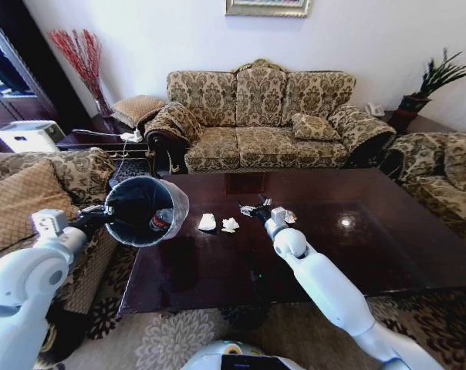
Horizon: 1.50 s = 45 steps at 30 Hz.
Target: Move to the front of the table and place the trash on the table into the trash bin.
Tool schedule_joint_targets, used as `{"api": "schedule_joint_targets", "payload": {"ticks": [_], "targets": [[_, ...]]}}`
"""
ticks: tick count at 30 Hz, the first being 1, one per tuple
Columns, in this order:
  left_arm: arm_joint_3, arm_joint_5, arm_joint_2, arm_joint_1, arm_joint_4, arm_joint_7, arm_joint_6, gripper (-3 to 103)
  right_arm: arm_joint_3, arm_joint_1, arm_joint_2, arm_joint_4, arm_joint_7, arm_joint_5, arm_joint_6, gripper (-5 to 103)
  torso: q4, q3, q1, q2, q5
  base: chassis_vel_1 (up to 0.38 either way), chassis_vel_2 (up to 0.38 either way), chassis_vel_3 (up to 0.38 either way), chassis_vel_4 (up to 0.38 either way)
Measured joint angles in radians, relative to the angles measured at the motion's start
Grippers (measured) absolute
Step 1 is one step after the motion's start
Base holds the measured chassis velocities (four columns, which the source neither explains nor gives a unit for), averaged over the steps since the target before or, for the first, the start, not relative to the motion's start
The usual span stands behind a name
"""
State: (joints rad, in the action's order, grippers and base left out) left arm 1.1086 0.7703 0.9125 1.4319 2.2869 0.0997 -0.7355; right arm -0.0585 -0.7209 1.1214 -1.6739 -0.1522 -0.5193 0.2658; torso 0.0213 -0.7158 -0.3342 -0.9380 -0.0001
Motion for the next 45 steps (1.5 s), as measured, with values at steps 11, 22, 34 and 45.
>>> {"api": "schedule_joint_targets", "payload": {"ticks": [11,22,34,45], "targets": [[0.0,0.001,0.0,0.0,0.0,0.0,0.0,0,0.001,0.0,-0.001,-0.001,0.0,-0.001,0.0,100,0.0002,0.0,0.001,0.0,0.0001,0.0,0.0,0.0,0.0],[0.0,0.0,-0.001,0.0,-0.001,0.0,0.0,0,0.001,0.0,-0.001,-0.002,-0.001,-0.001,0.0,100,0.0,0.0,0.0,0.0,0.0001,0.0,0.0,0.0,0.0],[0.0,0.001,-0.001,0.0,-0.001,0.0,0.0,0,0.002,0.001,-0.001,-0.003,-0.002,-0.001,0.001,100,0.0,0.0,0.0,0.0,0.0001,0.0,0.0,0.0,0.0],[0.0,0.001,-0.001,0.0,-0.001,0.0,0.0,0,0.002,0.001,-0.001,-0.003,-0.002,-0.001,0.001,100,0.0,0.0,0.0,0.0,0.0001,0.0,0.0,0.0,0.0]]}}
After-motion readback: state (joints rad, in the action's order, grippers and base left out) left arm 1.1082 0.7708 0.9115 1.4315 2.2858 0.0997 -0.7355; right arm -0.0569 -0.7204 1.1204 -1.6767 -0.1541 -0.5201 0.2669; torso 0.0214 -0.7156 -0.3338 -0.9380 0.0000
